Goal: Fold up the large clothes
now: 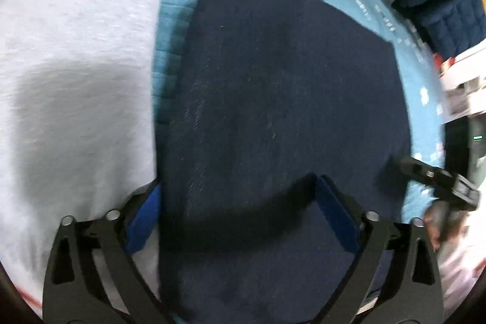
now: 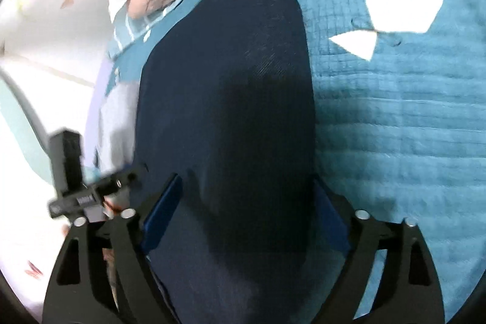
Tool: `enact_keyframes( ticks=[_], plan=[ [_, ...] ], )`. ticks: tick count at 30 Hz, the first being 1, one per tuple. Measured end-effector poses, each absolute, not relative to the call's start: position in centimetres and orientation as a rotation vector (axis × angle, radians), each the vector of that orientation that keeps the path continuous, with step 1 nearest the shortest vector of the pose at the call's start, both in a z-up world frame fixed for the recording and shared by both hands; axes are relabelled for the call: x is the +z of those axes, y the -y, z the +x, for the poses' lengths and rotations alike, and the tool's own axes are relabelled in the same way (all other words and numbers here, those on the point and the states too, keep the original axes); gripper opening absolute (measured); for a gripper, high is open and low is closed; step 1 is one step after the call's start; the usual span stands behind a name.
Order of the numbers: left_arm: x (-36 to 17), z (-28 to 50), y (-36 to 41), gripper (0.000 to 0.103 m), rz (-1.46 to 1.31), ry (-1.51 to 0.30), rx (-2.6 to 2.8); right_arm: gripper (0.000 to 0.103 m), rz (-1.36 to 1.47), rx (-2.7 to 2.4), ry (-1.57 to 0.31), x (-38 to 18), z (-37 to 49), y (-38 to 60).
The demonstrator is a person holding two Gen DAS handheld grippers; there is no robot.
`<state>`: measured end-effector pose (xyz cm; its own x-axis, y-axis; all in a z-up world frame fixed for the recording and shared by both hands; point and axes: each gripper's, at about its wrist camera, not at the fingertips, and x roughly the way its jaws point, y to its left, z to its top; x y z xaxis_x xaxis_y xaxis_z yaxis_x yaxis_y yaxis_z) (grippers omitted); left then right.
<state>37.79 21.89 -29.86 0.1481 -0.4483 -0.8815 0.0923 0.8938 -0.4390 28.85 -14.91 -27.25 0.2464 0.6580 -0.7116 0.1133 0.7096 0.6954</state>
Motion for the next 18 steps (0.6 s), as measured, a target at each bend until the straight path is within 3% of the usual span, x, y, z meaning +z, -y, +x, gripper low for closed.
enact_keyframes(
  ticks=[5, 7, 10, 11, 14, 16, 18],
  plan=[
    [-30.3, 38.5, -20.5, 0.098, -0.342, -1.428, -0.365, 0.090, 0.762, 0.447, -1.251, -27.2, 28.9, 14.1],
    [-30.2, 38.6, -19.3, 0.098, -0.388, -1.448, -0.445, 0.081, 0.691, 0.471, -1.234, -26.3, 28.0, 13.9],
    [-30.4, 37.9, -16.2, 0.098, -0.188, -1.462, -0.440, 0.060, 0.718, 0.486, -1.213, -25.6, 26.7, 15.0],
    [-30.6, 37.6, -15.6, 0.098, -0.120, -1.446, -0.441, 0.060, 0.778, 0.491, -1.203, -25.8, 26.3, 15.5],
    [-30.8, 37.3, -15.9, 0.098, -0.149, -1.417, -0.441, 0.063, 0.782, 0.436, -1.220, -27.3, 26.2, 15.1],
    [-30.7, 37.6, -17.1, 0.098, -0.266, -1.410, -0.432, 0.079, 0.728, 0.450, -1.235, -27.6, 26.3, 13.5],
    [-30.6, 37.7, -18.0, 0.096, -0.367, -1.388, -0.386, 0.083, 0.597, 0.408, -1.244, -26.8, 25.9, 11.5]
  ],
)
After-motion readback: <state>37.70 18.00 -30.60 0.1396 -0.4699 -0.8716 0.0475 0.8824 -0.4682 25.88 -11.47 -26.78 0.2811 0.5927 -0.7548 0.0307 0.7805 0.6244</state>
